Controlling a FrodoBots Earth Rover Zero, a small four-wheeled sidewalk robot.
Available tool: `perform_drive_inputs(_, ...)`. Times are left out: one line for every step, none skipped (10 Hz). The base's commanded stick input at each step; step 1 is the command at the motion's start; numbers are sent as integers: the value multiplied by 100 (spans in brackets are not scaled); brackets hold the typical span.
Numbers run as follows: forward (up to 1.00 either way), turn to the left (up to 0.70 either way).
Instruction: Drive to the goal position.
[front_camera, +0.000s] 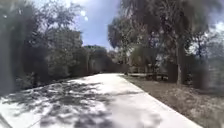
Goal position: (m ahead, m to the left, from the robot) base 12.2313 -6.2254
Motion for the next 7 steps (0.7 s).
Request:
perform_drive_inputs(84, 0)
perform_drive_inputs(84, 0)
perform_drive_inputs(84, 0)
perform_drive_inputs(84, 0)
perform_drive_inputs(84, 0)
perform_drive_inputs(84, 0)
perform_drive_inputs(84, 0)
